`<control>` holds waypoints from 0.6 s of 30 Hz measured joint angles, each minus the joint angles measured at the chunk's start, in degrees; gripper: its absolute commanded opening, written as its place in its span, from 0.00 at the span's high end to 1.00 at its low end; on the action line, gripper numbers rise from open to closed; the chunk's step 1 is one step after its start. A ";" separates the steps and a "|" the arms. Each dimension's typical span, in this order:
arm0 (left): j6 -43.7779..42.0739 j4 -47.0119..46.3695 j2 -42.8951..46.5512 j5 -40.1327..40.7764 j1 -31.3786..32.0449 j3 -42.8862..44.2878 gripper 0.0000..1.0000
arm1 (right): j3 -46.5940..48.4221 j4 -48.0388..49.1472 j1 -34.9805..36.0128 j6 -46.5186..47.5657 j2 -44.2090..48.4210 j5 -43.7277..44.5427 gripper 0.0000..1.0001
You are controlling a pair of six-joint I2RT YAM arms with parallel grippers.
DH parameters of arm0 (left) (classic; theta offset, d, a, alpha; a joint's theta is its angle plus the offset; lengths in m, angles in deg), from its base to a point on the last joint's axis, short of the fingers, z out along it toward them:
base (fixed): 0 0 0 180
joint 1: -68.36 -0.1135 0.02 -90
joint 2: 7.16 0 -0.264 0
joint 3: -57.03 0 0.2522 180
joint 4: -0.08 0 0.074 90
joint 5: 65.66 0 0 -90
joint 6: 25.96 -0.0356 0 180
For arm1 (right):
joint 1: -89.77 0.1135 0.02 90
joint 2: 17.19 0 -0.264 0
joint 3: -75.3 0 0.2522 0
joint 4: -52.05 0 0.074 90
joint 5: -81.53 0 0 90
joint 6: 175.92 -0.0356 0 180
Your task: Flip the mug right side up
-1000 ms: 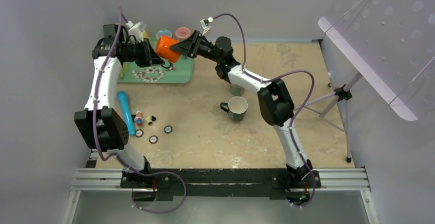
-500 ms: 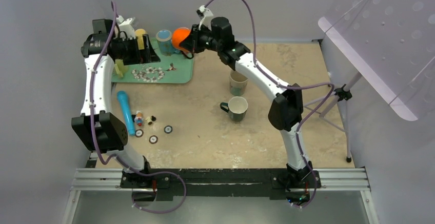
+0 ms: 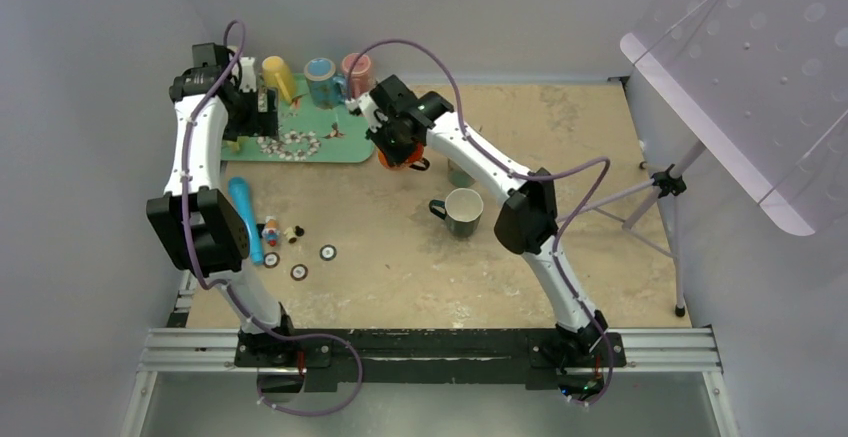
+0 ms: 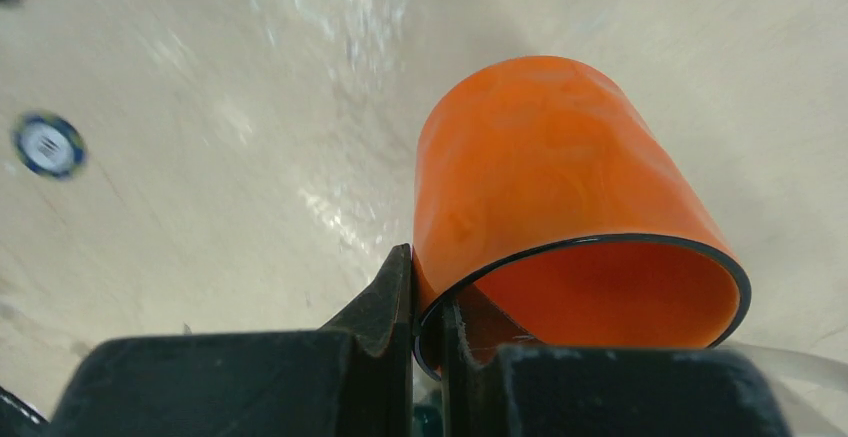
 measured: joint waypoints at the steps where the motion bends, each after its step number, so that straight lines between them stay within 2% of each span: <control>1: -0.20 0.02 -0.72 0.96 -0.02 0.00 0.00 | 0.00 -1.60 0.17 0.26 -1.16 0.13 1.00; 6: -1.38 -0.17 -2.08 4.17 -0.28 -0.33 0.00 | -1.95 -7.80 0.00 1.31 -5.79 1.92 1.00; 12: -1.36 -0.87 -2.89 6.47 -1.46 -1.44 0.00 | -3.43 -9.44 -0.24 2.14 -6.82 5.79 1.00; 16: -1.31 -1.53 -5.68 6.36 -3.06 -1.44 0.00 | -4.39 -9.22 -0.22 3.13 -6.82 9.09 0.61; 18: -1.16 -1.73 -7.52 6.51 -3.80 -1.42 0.00 | -4.44 -9.14 -0.17 3.58 -6.84 10.58 0.51</control>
